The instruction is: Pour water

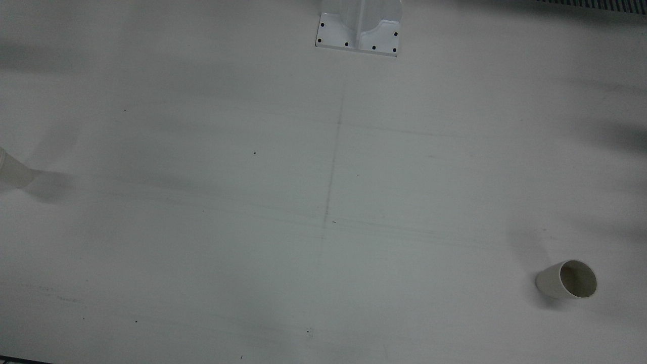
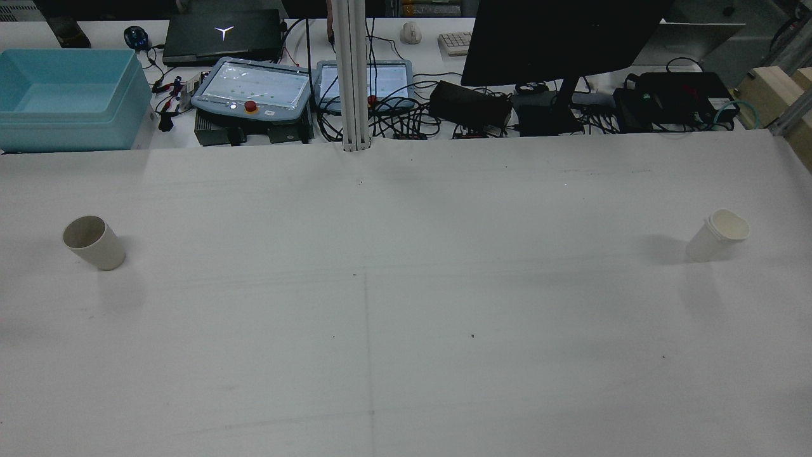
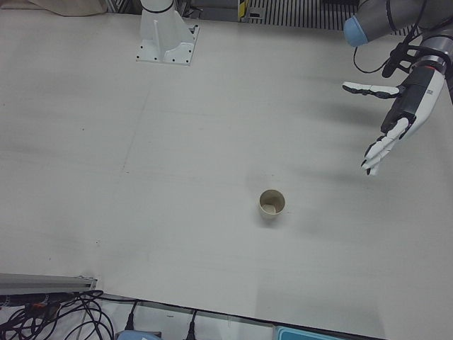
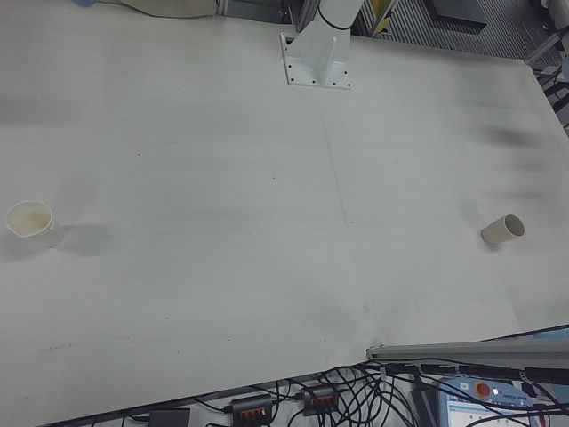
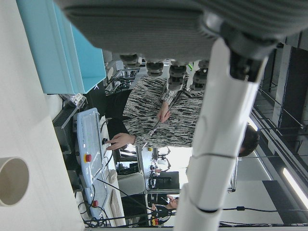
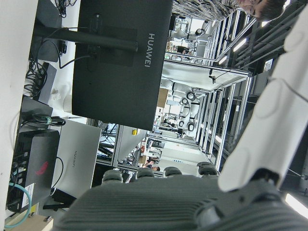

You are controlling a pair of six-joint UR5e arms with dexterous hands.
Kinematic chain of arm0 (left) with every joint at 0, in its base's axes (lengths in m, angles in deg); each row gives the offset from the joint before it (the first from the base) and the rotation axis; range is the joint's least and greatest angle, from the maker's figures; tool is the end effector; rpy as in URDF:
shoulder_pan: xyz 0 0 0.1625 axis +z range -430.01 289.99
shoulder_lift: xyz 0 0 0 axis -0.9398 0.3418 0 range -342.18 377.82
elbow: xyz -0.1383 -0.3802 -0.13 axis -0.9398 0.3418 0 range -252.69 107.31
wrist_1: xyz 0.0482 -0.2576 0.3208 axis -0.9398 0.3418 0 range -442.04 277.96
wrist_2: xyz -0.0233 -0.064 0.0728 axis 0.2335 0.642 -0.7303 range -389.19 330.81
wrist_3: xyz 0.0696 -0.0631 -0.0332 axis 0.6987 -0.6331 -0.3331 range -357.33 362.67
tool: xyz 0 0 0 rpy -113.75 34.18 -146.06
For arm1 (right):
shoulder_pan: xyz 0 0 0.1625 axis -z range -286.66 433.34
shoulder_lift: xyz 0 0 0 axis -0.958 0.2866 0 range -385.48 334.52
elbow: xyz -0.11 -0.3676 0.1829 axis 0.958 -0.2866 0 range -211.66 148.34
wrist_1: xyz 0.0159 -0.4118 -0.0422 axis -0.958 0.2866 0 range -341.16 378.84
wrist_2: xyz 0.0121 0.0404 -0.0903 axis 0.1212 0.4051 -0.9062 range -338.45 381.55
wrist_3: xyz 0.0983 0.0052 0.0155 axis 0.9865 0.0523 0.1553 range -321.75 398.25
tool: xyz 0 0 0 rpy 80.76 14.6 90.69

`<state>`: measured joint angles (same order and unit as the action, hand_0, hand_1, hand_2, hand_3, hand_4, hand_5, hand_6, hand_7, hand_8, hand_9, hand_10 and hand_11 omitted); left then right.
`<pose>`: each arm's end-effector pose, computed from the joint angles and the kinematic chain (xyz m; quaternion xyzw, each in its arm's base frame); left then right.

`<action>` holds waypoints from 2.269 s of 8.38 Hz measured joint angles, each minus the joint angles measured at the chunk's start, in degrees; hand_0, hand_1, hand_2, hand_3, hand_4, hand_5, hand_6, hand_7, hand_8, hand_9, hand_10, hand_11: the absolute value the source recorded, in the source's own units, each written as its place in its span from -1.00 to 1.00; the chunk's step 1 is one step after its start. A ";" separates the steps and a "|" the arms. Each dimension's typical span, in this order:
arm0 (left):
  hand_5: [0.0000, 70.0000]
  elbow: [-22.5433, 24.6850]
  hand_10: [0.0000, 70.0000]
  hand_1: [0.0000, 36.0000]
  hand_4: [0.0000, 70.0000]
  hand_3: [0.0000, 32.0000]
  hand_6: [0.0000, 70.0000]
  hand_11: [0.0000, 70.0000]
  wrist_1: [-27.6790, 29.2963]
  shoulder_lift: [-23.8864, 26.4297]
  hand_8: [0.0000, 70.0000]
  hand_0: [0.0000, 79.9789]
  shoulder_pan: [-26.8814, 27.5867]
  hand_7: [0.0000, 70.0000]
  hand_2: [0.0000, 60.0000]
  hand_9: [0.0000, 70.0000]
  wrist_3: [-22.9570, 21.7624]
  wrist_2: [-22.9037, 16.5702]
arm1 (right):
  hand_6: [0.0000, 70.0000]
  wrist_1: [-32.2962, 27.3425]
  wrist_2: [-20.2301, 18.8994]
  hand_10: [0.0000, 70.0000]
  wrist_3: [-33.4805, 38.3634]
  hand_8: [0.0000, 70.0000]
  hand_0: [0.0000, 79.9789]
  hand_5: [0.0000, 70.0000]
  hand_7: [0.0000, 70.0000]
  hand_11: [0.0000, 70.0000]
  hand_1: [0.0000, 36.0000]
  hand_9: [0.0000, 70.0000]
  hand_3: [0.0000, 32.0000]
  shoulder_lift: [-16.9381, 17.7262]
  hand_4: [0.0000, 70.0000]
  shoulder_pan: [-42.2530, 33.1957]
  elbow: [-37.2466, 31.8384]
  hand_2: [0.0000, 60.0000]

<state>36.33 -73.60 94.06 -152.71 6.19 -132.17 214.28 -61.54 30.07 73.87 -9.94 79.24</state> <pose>-0.0582 -0.4182 0.6131 -0.0956 0.7787 -0.6026 0.1464 0.0966 -0.4214 0.6095 0.0527 -0.6808 0.7286 0.0537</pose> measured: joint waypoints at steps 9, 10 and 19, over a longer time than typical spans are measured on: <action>-1.00 -23.15 -0.95 -0.05 -0.36 -1.00 -0.85 -0.86 17.84 5.07 -0.89 0.97 12.68 -0.83 -1.00 -1.00 20.85 8.15 | -1.00 -4.08 -0.06 -1.00 -2.75 -1.00 0.34 -0.56 -1.00 -1.00 -0.27 -1.00 -0.60 0.77 -1.00 3.74 -1.10 -1.00; -1.00 -26.08 -0.99 -0.22 -0.46 -1.00 -0.88 -0.92 17.72 7.76 -0.88 0.70 17.66 -0.83 -1.00 -1.00 21.52 11.47 | -1.00 -4.05 -0.06 -1.00 -2.79 -1.00 0.34 -0.56 -1.00 -1.00 -0.26 -1.00 -0.59 0.72 -1.00 4.45 -1.07 -1.00; -1.00 -39.58 -1.00 -0.51 -0.62 -1.00 -0.95 -1.00 16.82 20.56 -0.88 0.57 23.89 -0.87 -1.00 -1.00 27.24 15.53 | -1.00 -3.93 0.03 -1.00 -4.04 -1.00 0.35 -0.60 -1.00 -1.00 -0.26 -1.00 -0.44 0.58 -1.00 6.77 -0.87 -1.00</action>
<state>-3.25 -56.78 114.62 -128.82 33.43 -116.64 210.35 -61.51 26.03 74.45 -3.17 78.37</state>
